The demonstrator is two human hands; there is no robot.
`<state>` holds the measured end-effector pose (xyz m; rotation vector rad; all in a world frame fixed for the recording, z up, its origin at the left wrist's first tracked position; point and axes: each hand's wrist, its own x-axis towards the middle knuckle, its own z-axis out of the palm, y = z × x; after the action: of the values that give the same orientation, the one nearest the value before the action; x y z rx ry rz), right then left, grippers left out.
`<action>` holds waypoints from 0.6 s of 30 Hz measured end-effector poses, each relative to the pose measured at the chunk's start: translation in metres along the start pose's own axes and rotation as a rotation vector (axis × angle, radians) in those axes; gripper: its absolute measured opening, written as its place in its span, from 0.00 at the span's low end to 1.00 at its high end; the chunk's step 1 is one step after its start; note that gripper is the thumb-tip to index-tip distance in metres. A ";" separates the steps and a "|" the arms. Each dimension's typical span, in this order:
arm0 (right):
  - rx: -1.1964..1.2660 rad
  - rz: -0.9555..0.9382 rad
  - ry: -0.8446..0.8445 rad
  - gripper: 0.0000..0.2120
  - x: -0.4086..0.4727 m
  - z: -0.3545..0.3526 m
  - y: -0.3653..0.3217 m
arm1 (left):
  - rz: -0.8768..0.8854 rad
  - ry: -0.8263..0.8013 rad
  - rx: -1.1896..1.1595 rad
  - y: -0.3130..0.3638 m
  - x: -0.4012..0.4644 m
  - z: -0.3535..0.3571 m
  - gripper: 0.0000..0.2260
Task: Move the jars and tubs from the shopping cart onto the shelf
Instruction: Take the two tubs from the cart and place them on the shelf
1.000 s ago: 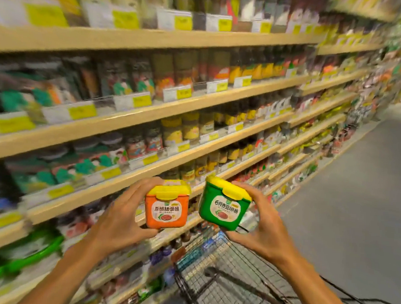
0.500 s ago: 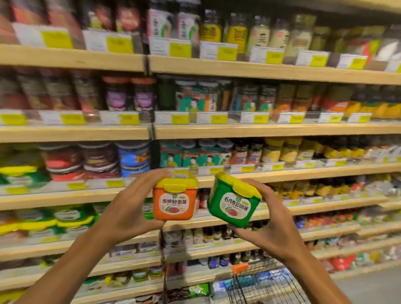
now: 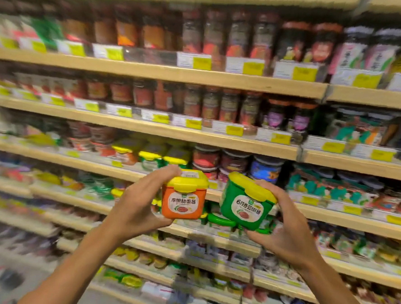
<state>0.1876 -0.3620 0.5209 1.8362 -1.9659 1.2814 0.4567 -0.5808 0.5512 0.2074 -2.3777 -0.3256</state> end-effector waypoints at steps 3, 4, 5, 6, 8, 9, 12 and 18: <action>0.039 -0.020 -0.018 0.47 0.020 0.037 -0.017 | -0.033 0.021 0.034 -0.021 -0.022 -0.029 0.43; 0.057 -0.024 -0.022 0.47 0.027 0.048 -0.021 | -0.044 0.029 0.043 -0.027 -0.029 -0.036 0.43; 0.069 -0.037 -0.025 0.46 0.033 0.059 -0.025 | -0.056 0.038 0.056 -0.033 -0.036 -0.043 0.43; 0.075 -0.053 -0.032 0.45 0.040 0.069 -0.028 | -0.068 0.046 0.068 -0.039 -0.042 -0.049 0.43; 0.096 -0.077 -0.064 0.45 0.054 0.087 -0.034 | -0.091 0.062 0.078 -0.051 -0.053 -0.060 0.44; 0.106 -0.088 -0.079 0.45 0.062 0.095 -0.036 | -0.102 0.072 0.083 -0.057 -0.058 -0.065 0.43; 0.117 -0.128 -0.096 0.47 0.084 0.121 -0.039 | -0.126 0.094 0.102 -0.076 -0.068 -0.077 0.42; 0.096 -0.196 -0.110 0.48 0.131 0.175 -0.028 | -0.142 0.107 0.147 -0.124 -0.067 -0.092 0.40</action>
<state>0.2551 -0.5719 0.5082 2.1268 -1.7488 1.2602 0.5753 -0.6994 0.5380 0.4522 -2.2866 -0.2009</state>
